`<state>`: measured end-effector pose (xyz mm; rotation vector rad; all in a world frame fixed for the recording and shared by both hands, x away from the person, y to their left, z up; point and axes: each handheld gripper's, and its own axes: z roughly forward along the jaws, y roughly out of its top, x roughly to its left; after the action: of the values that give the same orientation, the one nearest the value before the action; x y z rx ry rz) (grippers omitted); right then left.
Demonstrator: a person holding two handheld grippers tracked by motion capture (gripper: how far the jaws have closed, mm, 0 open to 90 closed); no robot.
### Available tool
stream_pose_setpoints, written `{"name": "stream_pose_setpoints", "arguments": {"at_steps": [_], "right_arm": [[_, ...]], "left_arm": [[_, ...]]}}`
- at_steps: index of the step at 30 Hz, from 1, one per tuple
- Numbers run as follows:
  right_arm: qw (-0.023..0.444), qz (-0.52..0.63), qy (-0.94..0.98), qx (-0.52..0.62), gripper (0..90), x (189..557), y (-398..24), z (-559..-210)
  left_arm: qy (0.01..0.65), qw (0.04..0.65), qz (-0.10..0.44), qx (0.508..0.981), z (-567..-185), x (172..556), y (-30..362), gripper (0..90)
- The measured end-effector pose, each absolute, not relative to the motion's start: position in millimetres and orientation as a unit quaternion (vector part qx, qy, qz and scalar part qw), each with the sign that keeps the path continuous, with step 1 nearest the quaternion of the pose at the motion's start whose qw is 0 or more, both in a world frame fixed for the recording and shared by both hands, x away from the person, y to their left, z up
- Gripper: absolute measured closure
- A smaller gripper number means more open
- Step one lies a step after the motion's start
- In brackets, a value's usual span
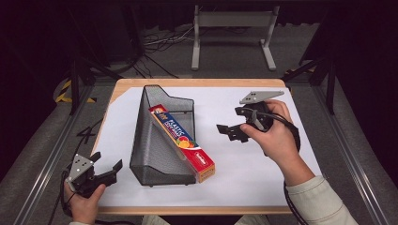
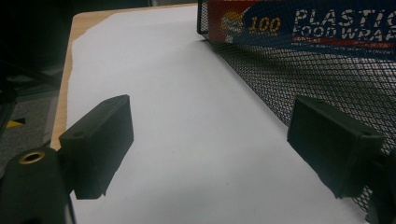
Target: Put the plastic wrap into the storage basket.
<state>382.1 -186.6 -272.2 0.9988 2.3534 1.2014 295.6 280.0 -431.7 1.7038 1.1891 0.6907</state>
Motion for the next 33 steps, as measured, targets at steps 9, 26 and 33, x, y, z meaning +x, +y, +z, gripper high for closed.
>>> {"name": "stream_pose_setpoints", "arguments": {"at_steps": [9,26,33], "right_arm": [[0.177,0.421,0.813,0.361,11.3,382.1,-225.0,-277.8],[0.208,0.415,0.798,0.385,10.6,389.8,-304.4,-314.8],[0.214,0.429,0.793,0.376,10.5,385.1,-322.2,-333.5]], "left_arm": [[0.483,0.458,0.281,0.692,-432.0,296.4,279.8,15.2],[0.482,0.458,0.28,0.693,-432.1,295.9,278.9,15.2],[0.482,0.457,0.28,0.693,-431.9,295.5,279.5,15.2]]}}
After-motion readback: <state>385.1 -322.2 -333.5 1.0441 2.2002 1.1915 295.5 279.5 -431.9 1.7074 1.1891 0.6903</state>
